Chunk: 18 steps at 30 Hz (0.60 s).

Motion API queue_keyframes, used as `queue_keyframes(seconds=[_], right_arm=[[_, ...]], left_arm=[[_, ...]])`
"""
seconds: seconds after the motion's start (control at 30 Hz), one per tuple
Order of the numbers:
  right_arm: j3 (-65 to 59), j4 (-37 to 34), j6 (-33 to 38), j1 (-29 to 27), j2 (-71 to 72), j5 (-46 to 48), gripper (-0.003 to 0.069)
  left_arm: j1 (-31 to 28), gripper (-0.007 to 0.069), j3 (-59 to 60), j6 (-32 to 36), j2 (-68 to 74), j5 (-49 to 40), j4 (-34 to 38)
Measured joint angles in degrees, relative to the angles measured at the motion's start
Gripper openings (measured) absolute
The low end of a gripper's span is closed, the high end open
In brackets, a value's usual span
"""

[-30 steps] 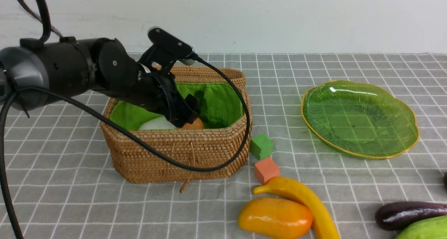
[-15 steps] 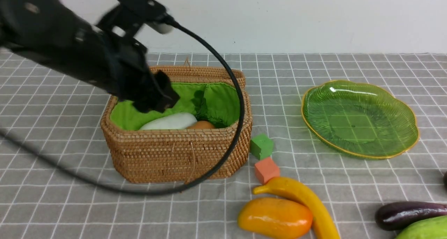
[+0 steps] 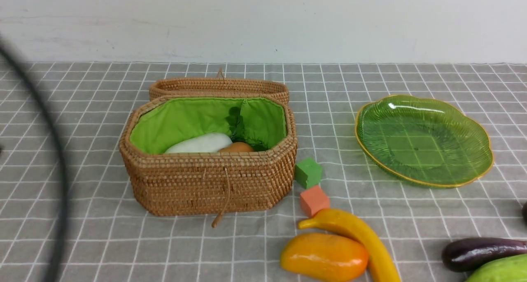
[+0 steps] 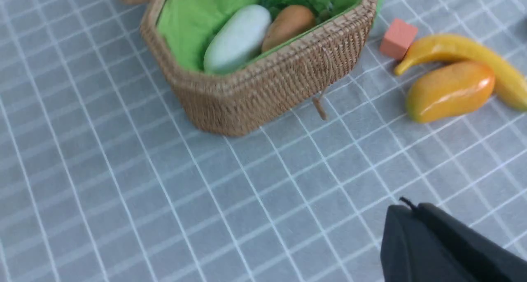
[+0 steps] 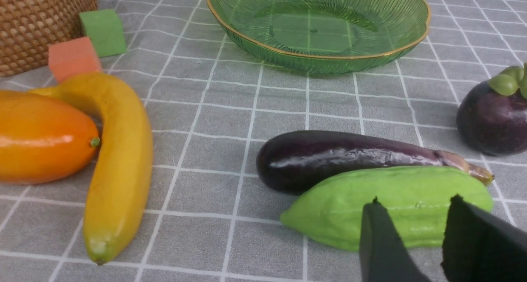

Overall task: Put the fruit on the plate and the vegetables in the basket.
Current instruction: Use the right arm to grab a mango and put it into the right plate

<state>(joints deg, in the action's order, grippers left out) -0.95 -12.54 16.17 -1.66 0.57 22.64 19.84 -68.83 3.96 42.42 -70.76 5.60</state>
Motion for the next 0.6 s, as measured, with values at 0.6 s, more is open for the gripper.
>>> queue_keyframes(seconds=[0.6], right_arm=[[0.00, 0.00, 0.00, 0.00, 0.00, 0.00, 0.0242]], left_arm=[[0.00, -0.0013, 27.66, -5.05, -24.28, 10.15, 1.30]])
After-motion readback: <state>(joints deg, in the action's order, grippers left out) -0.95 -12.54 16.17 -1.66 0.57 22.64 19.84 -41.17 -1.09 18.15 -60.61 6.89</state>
